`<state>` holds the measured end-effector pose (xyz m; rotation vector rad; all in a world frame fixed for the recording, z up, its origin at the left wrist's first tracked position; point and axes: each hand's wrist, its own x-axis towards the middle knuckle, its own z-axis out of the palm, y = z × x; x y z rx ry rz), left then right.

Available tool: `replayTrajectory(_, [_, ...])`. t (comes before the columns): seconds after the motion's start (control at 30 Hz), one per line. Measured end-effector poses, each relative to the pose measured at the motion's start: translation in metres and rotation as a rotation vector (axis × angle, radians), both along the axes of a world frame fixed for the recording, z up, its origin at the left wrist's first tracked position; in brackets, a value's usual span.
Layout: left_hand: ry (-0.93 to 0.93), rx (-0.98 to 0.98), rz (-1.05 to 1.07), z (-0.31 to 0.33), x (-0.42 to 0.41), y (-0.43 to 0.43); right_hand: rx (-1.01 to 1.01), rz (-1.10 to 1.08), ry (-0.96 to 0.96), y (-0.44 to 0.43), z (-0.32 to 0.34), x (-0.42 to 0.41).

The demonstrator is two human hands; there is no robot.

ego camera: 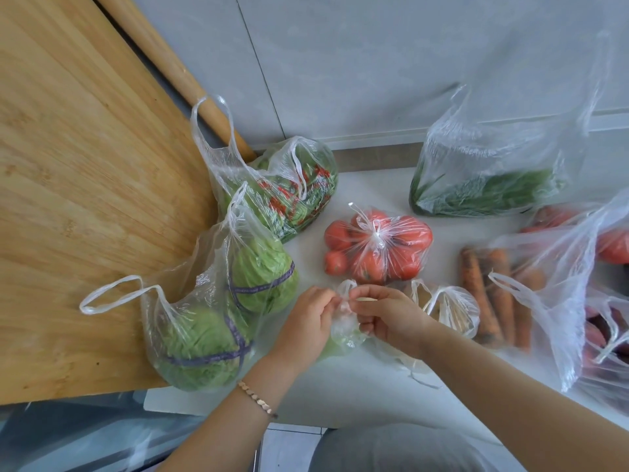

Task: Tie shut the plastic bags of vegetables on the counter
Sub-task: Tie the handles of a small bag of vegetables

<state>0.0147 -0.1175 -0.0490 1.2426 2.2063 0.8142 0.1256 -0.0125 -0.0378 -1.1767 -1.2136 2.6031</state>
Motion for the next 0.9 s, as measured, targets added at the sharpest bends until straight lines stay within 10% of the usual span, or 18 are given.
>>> replayTrajectory(0.23, [-0.804,-0.241,0.446,0.003,0.001,0.017,0.911,0.2,-0.021,-0.005,-0.005,0.006])
replayTrajectory(0.43, [-0.746,-0.184,0.533,0.011,-0.006,0.013,1.645,0.298,-0.112,-0.009,-0.018,0.001])
replayTrajectory(0.57, [-0.208,-0.178,0.375,0.002,-0.013,0.005,1.715,0.374,-0.033,-0.016,-0.022,0.019])
replayTrajectory(0.9, [0.11,-0.301,0.286,0.002,-0.017,0.016,1.337,0.402,-0.104,-0.003,-0.003,0.023])
